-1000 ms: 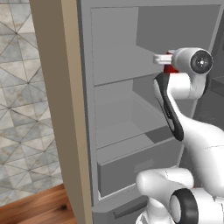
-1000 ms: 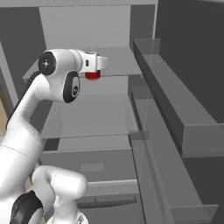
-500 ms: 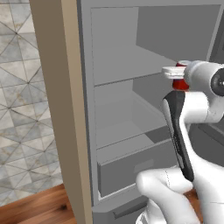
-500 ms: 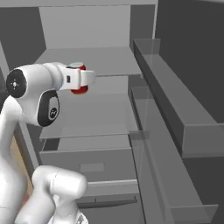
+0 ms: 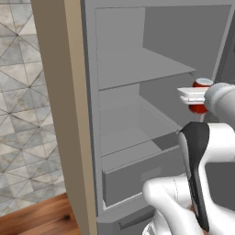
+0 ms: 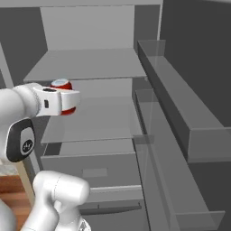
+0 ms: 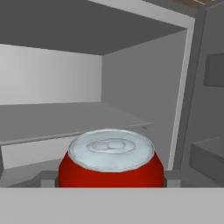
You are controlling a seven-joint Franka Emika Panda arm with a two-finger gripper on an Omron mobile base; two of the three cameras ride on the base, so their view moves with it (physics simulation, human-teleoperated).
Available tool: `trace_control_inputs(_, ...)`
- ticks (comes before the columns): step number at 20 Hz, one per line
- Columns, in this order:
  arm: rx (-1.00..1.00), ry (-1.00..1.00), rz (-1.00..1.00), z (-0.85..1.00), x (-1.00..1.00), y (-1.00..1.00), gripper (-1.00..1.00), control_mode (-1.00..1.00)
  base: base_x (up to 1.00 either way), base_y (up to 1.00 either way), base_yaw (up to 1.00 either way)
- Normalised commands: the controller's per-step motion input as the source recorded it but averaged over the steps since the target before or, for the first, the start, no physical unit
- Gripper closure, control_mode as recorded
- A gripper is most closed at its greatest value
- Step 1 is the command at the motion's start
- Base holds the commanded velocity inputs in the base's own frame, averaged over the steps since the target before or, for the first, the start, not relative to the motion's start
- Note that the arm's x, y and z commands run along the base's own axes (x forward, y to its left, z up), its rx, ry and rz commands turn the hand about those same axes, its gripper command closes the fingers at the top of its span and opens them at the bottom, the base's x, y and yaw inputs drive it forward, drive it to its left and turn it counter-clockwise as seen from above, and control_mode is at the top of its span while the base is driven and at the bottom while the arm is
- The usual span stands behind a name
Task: Open the fridge, grab two sodas, and place both sodas inside the bowl with ice on the dining counter.
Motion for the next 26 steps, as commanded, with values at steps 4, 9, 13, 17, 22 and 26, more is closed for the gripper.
trace_control_inputs(4,0.0,-0.02,0.0,-0.05,-0.39,0.0,1.0,-1.0,0.0,0.0,0.0)
trace_control_inputs(9,0.0,-0.02,0.0,-0.03,-0.13,0.0,1.0,1.0,-0.33,0.24,-0.03)
trace_control_inputs(13,0.0,0.0,0.0,0.0,0.0,0.0,1.0,1.0,-0.66,0.7,-0.11)
trace_control_inputs(17,0.0,0.0,0.0,0.0,0.0,0.0,1.0,1.0,-0.7,0.72,-0.12)
trace_control_inputs(22,0.0,0.0,0.0,0.0,0.0,0.0,1.0,1.0,-0.82,0.59,-0.18)
trace_control_inputs(26,0.0,0.0,0.0,0.0,0.0,0.0,1.0,1.0,-1.0,0.33,-0.29)
